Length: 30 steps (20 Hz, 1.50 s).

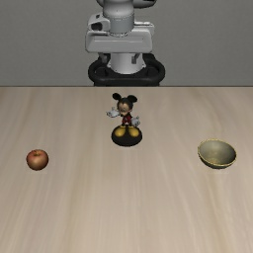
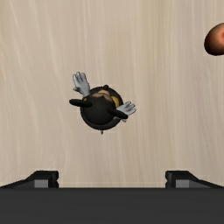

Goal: Pick up the apple and put it on the bowl

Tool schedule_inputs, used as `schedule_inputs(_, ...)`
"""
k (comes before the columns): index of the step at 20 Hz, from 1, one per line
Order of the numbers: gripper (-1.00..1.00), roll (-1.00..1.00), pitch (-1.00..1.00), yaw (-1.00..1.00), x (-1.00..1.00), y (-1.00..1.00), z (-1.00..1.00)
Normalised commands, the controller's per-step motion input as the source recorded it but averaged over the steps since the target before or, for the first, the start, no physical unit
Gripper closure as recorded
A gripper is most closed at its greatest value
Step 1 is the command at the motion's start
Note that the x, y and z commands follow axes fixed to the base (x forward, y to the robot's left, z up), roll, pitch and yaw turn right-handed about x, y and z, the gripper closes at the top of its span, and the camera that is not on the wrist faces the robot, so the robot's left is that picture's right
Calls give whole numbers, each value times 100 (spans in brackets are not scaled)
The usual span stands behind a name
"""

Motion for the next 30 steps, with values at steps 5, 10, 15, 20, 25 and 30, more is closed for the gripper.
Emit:
schedule_inputs(5,-100,0,0,0,0,-100,0)
schedule_inputs(10,-100,0,0,0,0,-100,0)
schedule_inputs(15,-100,0,0,0,0,-100,0)
schedule_inputs(20,-100,0,0,0,0,-100,0)
schedule_inputs(25,-100,0,0,0,60,-40,0)
schedule_inputs(30,-100,0,0,0,100,0,0)
